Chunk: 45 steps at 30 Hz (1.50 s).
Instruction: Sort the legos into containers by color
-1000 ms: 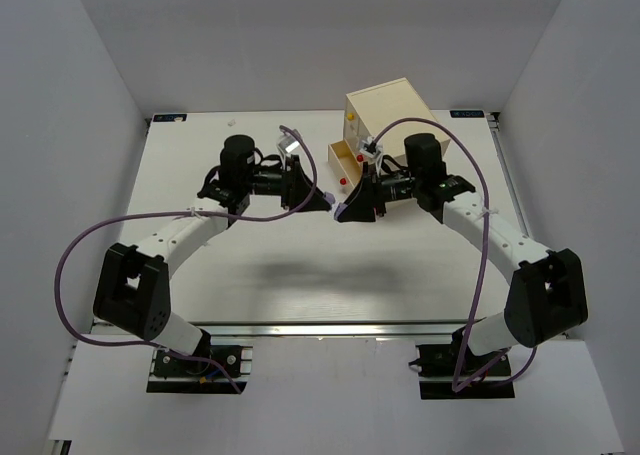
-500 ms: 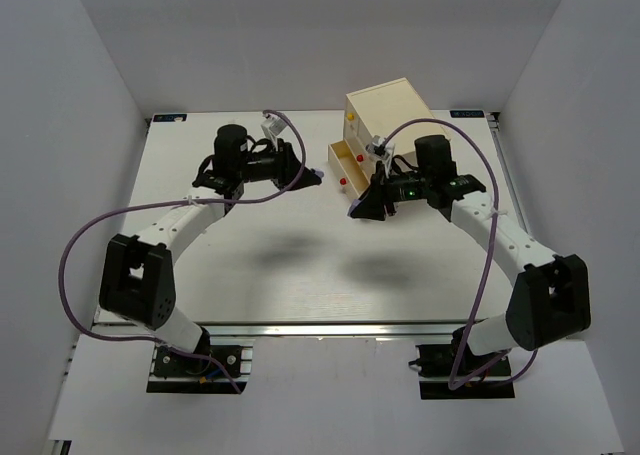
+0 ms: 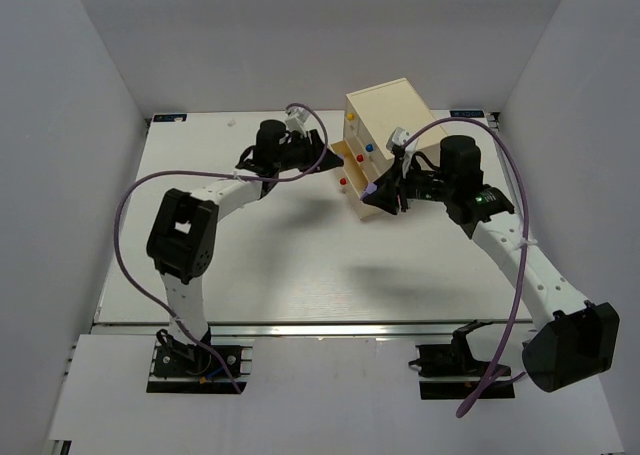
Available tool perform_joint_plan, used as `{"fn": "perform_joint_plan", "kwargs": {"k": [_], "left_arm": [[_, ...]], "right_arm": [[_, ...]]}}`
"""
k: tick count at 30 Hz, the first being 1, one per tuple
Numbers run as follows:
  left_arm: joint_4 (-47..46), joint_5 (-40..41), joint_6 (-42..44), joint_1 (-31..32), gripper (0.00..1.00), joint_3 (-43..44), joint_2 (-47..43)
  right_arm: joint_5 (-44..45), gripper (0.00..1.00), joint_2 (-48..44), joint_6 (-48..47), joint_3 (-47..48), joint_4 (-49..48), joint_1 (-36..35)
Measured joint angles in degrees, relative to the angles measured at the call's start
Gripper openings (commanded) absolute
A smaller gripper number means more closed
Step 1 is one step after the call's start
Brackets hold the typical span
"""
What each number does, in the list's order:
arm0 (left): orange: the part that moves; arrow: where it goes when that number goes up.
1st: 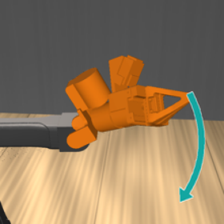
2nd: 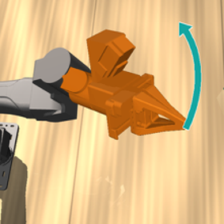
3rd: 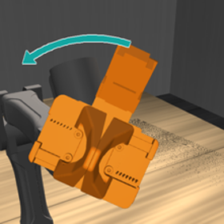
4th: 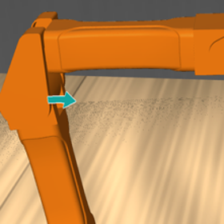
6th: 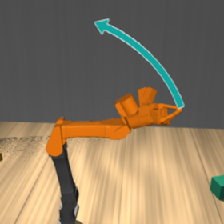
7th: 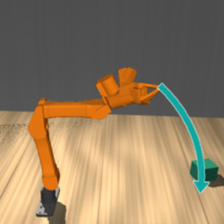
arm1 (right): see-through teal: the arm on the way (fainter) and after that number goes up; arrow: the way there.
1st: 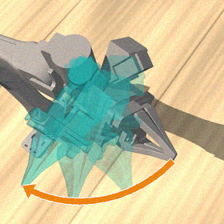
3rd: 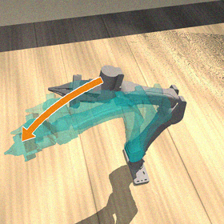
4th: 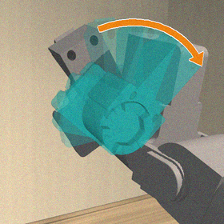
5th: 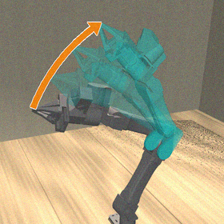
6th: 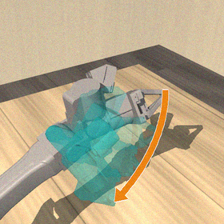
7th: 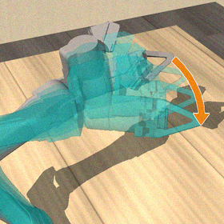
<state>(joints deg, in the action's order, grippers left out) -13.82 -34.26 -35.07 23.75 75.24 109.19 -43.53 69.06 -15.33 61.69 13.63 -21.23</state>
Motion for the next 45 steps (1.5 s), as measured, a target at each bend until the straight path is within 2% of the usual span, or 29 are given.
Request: {"fn": "perform_joint_plan", "kwargs": {"k": [8,13,16,20,31,43,45], "left_arm": [[0.2,5.64,0.26,4.5,0.0,11.45,9.77],[0.92,8.39,1.44,5.31,0.08,12.81,11.65],[1.38,9.01,1.77,5.31,0.14,13.07,12.04],[2.05,9.53,2.27,5.42,0.33,14.75,13.16],[5.25,9.25,3.39,5.53,0.56,20.41,16.28],[6.58,9.2,4.07,5.62,0.59,20.55,16.31],[6.56,9.16,4.09,5.62,0.55,20.55,16.31]], "right_arm": [[0.22,0.0,-0.26,0.11,-0.9,-0.46,2.45],[-0.72,0.0,-1.27,0.22,-1.51,-0.63,3.56],[-1.27,0.0,-1.27,0.37,-1.53,-0.7,4.02],[-1.88,0.0,-1.27,0.61,-1.53,-0.74,4.52],[-3.19,0.0,-1.25,1.31,-1.53,-0.94,5.2],[-4.11,0.0,-1.03,1.31,-1.53,-0.92,5.49],[-4.24,0.0,-0.96,1.31,-1.53,-0.94,5.49]]}}
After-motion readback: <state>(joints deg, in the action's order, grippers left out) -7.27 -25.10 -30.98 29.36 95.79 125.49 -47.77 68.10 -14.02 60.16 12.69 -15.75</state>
